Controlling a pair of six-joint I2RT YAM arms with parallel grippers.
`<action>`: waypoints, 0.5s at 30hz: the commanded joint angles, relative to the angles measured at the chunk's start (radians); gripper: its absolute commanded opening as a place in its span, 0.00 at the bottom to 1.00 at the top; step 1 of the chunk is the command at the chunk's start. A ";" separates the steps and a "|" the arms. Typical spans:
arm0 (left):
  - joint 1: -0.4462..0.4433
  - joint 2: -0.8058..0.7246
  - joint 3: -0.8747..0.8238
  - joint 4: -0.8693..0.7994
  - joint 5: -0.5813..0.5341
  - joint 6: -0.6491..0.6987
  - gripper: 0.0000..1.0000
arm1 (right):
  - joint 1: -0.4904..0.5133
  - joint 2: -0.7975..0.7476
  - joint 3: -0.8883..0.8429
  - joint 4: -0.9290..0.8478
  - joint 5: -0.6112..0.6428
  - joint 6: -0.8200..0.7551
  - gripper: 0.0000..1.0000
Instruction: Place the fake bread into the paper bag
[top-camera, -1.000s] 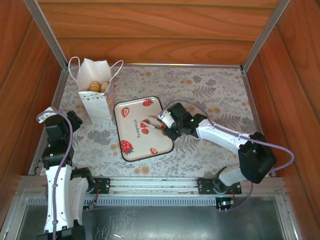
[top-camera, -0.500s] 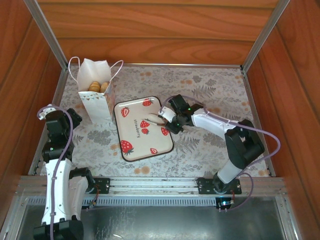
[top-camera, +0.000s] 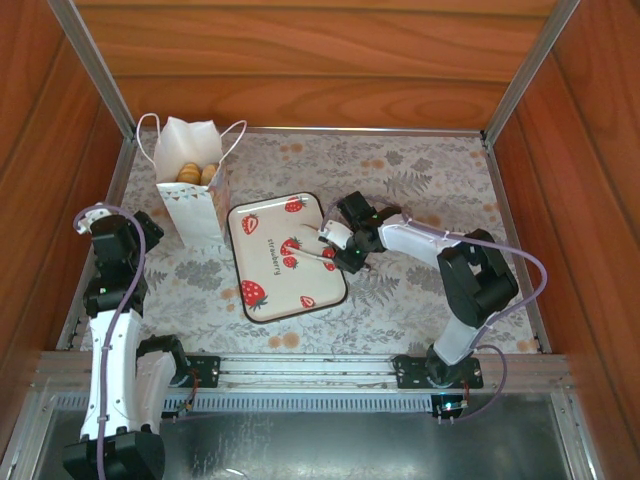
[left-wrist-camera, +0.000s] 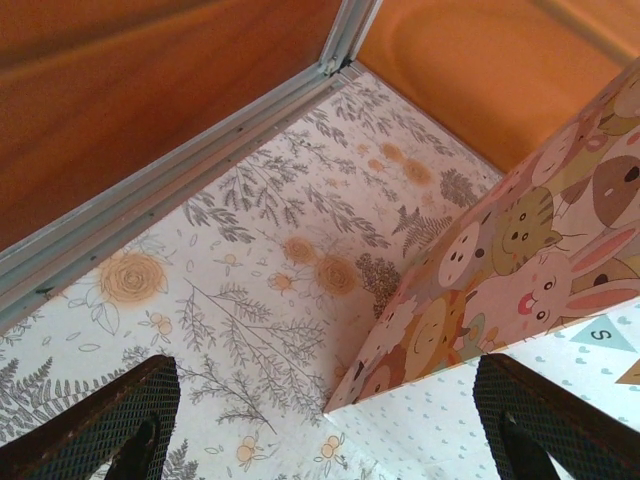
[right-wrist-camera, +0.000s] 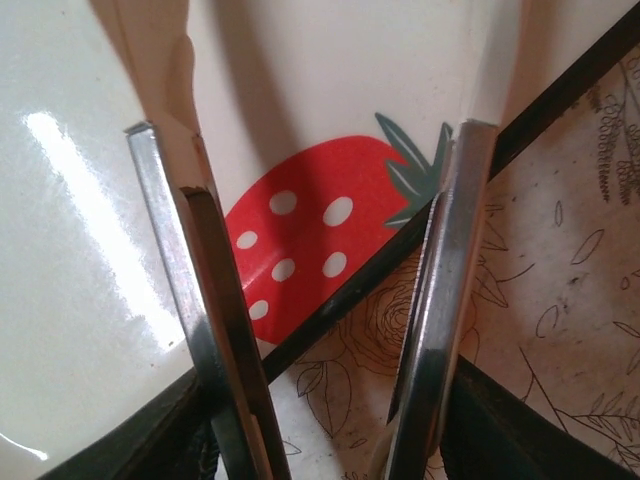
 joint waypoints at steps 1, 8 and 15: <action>0.007 0.001 0.029 0.024 -0.014 -0.005 0.82 | -0.012 -0.001 0.012 -0.025 -0.021 -0.011 0.62; 0.008 0.001 0.038 0.039 -0.036 0.003 0.81 | -0.015 -0.011 0.021 -0.047 -0.033 0.006 0.77; 0.008 0.018 0.031 0.056 -0.034 0.003 0.82 | -0.018 -0.047 0.015 -0.052 -0.028 0.011 0.85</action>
